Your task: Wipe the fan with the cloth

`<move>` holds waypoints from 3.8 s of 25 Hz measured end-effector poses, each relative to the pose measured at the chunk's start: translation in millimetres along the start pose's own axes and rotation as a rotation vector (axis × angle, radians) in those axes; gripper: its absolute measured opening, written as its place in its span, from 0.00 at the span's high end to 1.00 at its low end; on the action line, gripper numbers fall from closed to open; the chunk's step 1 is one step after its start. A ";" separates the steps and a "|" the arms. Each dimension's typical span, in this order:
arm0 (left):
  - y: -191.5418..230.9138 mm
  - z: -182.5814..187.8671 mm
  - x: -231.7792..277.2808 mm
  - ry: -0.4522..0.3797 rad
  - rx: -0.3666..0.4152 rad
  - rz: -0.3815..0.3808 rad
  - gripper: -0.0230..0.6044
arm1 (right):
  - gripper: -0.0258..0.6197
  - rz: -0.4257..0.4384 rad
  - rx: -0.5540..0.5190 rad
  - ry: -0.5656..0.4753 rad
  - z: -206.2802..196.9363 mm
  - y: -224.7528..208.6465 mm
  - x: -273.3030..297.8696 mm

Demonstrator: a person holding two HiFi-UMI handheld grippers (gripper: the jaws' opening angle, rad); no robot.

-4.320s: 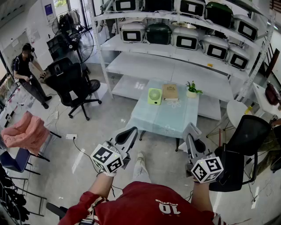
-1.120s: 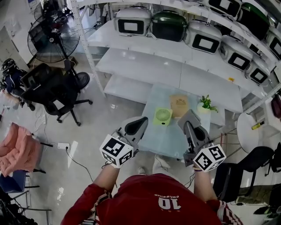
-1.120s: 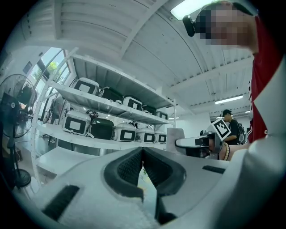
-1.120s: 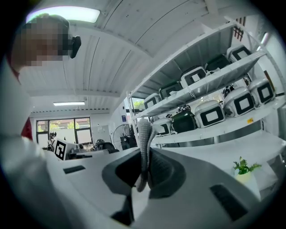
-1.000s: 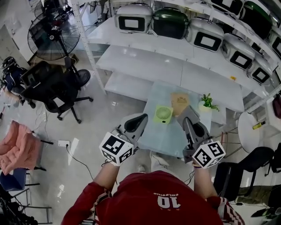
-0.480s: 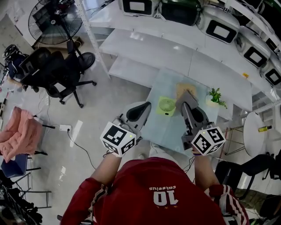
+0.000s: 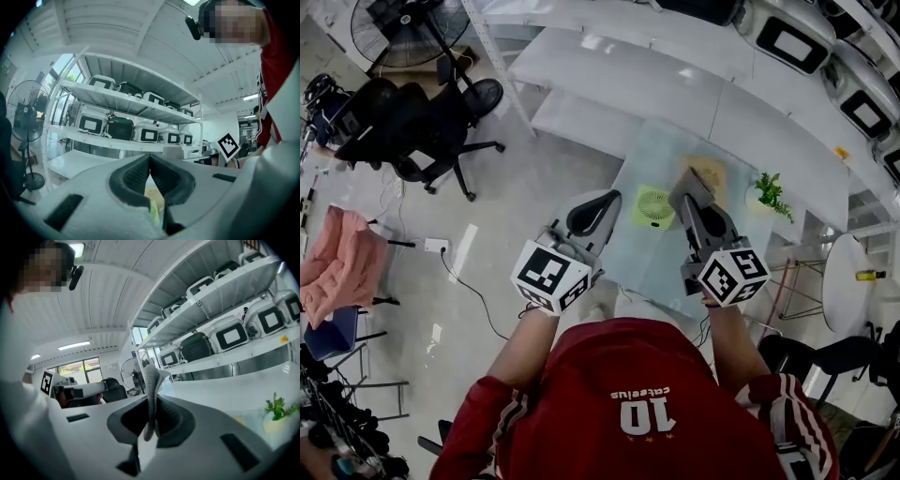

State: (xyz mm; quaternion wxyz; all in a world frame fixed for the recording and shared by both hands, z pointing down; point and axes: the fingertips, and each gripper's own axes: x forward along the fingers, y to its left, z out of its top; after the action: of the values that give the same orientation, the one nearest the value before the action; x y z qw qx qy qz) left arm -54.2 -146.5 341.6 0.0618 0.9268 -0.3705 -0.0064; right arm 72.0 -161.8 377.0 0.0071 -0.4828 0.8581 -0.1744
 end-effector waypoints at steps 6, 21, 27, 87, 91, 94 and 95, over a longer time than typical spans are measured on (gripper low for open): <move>12.9 -27.1 17.8 0.057 -0.015 0.046 0.98 | 0.93 0.022 0.035 0.059 -40.9 -19.3 20.0; 42.4 -81.9 43.5 0.136 -0.074 0.117 0.98 | 0.93 0.000 0.055 0.175 -128.2 -65.4 52.6; 42.1 -86.4 45.5 0.156 -0.069 0.117 0.98 | 0.93 -0.019 0.059 0.216 -156.8 -74.3 70.4; 49.3 -183.3 71.4 0.319 -0.229 0.094 0.97 | 0.92 -0.188 0.098 0.315 -246.0 -130.5 103.8; 45.2 -184.2 77.4 0.319 -0.229 0.075 0.97 | 0.92 -0.204 0.095 0.314 -245.4 -137.2 97.6; 43.4 -185.0 80.1 0.320 -0.231 0.064 0.97 | 0.92 -0.216 0.092 0.312 -244.5 -141.8 93.2; 42.5 -185.3 81.4 0.320 -0.232 0.060 0.97 | 0.92 -0.222 0.091 0.312 -244.0 -143.9 91.1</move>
State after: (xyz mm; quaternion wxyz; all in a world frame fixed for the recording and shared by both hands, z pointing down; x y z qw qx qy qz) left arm -13.6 -212.6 533.2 0.2265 0.8912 -0.3799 0.1001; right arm 98.3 -234.2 664.4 -0.1234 -0.5407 0.7817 -0.2854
